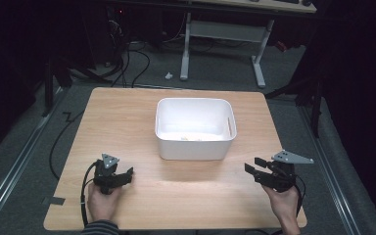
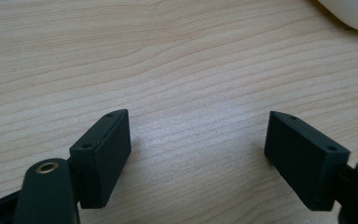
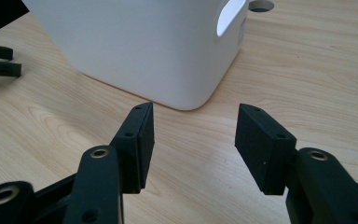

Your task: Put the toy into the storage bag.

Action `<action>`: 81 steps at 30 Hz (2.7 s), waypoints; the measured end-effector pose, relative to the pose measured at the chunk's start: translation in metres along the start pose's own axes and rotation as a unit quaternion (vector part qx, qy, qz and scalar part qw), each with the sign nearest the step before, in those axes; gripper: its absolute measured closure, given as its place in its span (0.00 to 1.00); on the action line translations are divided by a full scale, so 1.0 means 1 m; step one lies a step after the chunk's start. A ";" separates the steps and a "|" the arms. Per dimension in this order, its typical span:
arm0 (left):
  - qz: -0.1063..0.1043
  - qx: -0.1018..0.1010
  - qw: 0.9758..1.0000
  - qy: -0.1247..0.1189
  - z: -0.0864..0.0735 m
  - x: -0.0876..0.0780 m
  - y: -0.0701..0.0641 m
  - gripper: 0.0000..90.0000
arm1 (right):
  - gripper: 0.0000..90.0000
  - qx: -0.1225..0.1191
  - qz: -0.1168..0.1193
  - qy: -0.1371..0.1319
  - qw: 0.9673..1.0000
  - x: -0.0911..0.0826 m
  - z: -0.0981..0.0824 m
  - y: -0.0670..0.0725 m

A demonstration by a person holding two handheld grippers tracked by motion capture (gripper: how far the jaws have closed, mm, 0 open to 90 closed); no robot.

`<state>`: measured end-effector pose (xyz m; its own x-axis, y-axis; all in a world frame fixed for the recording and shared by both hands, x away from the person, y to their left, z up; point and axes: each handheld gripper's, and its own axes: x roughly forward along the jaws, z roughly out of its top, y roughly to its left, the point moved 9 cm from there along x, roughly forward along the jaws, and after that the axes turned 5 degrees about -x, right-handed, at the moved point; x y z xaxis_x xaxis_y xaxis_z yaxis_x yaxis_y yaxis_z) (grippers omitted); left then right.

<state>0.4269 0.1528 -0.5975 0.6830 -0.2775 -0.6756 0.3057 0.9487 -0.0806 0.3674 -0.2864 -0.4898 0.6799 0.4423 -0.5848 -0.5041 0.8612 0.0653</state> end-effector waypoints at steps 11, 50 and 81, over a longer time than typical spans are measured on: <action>0.000 0.000 1.000 0.000 0.000 0.000 0.000 0.25 | 0.53 -0.003 0.001 0.016 1.000 0.016 -0.005 0.005; 0.000 0.000 1.000 0.000 0.000 0.000 0.000 0.25 | 0.53 0.005 -0.007 0.074 0.997 0.070 -0.044 0.004; 0.000 0.000 1.000 0.000 0.000 0.000 0.000 0.25 | 0.41 -0.053 -0.051 0.067 0.995 0.094 -0.060 0.003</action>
<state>0.4268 0.1527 -0.5975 0.6838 -0.2768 -0.6752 0.3054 0.9489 -0.0798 0.3979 -0.2574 -0.5926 0.6565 0.3108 -0.6873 -0.4942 0.8656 -0.0806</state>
